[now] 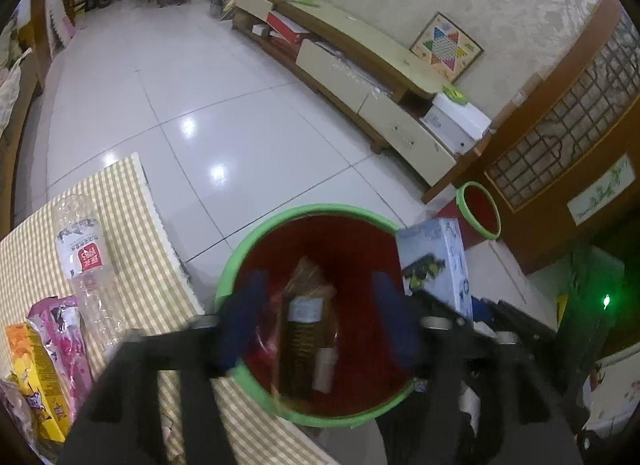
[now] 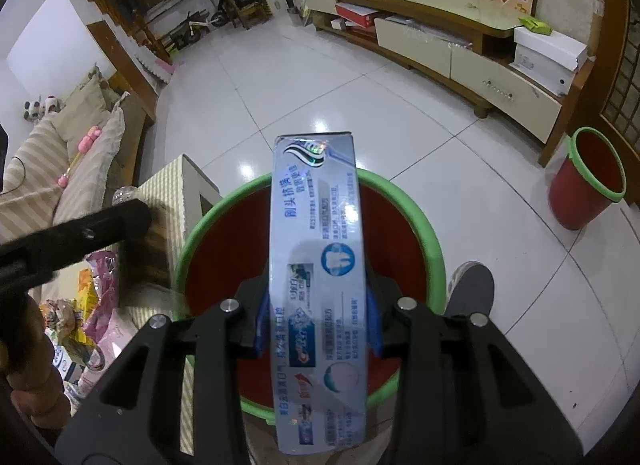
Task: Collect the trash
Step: 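Carry both boxes over the red bucket and open both tools to drop them, then move both tools back over the table toward the remaining trash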
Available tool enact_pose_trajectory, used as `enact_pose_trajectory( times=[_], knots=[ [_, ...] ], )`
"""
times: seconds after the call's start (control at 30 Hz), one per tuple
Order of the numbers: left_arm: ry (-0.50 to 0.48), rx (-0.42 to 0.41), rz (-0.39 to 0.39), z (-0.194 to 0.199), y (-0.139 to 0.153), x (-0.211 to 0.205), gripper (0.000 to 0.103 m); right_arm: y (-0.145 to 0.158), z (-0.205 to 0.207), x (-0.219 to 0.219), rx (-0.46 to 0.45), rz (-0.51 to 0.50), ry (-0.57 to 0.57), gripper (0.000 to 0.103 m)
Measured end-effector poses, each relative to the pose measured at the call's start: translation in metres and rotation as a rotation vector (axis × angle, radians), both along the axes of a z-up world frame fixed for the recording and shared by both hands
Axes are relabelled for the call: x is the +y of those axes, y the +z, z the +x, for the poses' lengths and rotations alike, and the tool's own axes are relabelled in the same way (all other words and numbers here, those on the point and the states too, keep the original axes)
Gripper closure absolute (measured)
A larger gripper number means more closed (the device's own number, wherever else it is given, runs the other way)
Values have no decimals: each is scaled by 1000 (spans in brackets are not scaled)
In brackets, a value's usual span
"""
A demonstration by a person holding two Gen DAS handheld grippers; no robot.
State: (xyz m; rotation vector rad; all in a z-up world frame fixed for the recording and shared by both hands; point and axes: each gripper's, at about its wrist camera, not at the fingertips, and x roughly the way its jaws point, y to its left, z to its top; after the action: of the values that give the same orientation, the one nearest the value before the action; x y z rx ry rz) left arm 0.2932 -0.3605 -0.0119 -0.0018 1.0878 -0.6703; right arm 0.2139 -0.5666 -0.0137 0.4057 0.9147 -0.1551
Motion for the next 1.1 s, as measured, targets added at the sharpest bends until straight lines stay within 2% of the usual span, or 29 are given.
enact_pose_trajectory(
  times=[0.07,0.2,0.57,0.73,0.93,1.1],
  knots=[
    [10,-6,-8,2,2,4,25,4,-1,2,-14,-22,0,41],
    [42,-24,-18,0,10,20,19,12,-3,11,-28,-61,22,29],
    [148,-120,-19,-29,50,89,10,37,-16,57,-42,-132,74,10],
    [216,-166,59,-48,65,135,8,52,-25,90,-52,-164,108,5],
    [304,-200,79,-80,80,201,8,68,-35,135,-75,-209,174,5],
    [385,-195,97,-110,80,251,8,77,-45,172,-94,-206,226,5]
  ],
)
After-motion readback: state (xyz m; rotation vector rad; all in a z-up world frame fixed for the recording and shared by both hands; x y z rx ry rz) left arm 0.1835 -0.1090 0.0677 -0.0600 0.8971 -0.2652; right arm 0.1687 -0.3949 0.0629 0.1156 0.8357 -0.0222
